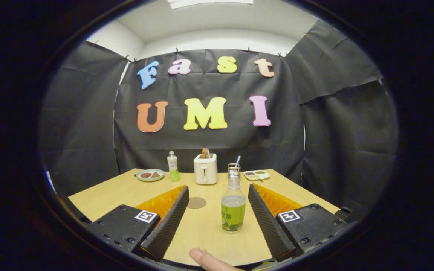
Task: Take the bottle from table, then pour the juice into the cup, finally place the bottle on the coaster
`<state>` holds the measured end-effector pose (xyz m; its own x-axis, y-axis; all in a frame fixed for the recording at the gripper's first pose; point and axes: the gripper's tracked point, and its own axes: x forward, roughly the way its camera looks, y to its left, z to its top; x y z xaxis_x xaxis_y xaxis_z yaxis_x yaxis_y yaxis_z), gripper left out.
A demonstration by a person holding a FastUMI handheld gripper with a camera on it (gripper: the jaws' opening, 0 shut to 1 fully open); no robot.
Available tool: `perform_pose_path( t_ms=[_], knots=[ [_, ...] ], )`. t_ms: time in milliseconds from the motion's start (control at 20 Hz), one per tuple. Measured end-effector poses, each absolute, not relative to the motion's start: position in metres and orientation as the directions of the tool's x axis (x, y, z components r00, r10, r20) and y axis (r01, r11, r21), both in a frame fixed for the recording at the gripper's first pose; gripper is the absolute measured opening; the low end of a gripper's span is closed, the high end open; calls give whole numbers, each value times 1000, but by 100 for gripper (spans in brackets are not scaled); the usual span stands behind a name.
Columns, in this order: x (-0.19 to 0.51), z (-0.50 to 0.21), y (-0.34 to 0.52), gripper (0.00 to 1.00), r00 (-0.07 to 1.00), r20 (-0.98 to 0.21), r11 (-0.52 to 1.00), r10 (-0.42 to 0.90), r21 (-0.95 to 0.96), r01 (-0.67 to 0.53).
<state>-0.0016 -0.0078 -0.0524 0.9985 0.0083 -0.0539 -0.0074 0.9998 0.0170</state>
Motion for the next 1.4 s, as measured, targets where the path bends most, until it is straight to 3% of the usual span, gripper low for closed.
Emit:
perform_pose_path(
  t_ms=[800,1150,1400],
  knots=[
    [84,-149,-35,100,979,-203,1000,6,7,-4],
    [120,-157,-39,100,980,-194,999,32,-3,-33],
    [144,-159,-55,100,979,-203,1000,-26,-20,23]
  ],
)
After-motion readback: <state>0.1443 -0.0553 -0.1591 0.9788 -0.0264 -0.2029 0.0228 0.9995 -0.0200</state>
